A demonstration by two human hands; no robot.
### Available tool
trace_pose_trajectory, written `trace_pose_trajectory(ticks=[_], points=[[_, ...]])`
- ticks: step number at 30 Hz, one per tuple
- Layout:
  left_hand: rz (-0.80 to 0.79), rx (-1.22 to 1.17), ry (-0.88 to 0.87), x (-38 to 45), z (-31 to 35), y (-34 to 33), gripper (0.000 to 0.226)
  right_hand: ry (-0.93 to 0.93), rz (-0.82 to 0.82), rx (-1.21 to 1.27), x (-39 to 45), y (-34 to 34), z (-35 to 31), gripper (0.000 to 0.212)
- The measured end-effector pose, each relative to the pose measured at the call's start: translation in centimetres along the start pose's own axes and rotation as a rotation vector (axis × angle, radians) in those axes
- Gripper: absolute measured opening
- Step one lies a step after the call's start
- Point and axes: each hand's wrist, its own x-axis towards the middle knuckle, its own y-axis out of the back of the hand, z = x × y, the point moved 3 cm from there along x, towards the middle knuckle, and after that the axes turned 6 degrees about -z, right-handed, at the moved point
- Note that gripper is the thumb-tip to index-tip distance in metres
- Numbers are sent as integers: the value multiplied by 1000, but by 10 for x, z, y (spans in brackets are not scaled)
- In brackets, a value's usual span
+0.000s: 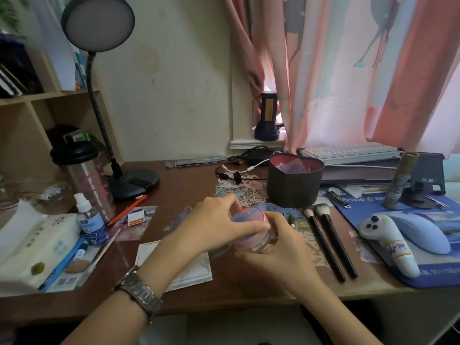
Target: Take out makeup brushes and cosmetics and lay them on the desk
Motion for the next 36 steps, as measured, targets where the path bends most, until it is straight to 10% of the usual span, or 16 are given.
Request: trace_pose_trajectory(ticks=[9, 17, 23, 36], points=[[-453, -251, -304, -1, -2, 2, 77, 17, -10, -12, 0, 5, 0, 78], [-32, 202, -12, 1, 6, -2, 77, 8, -22, -22, 0, -1, 2, 75], [-389, -117, -211, -2, 2, 5, 87, -6, -34, -35, 1, 1, 5, 83], [91, -266, 33, 7, -12, 18, 57, -83, 62, 140, 5, 8, 11, 75]])
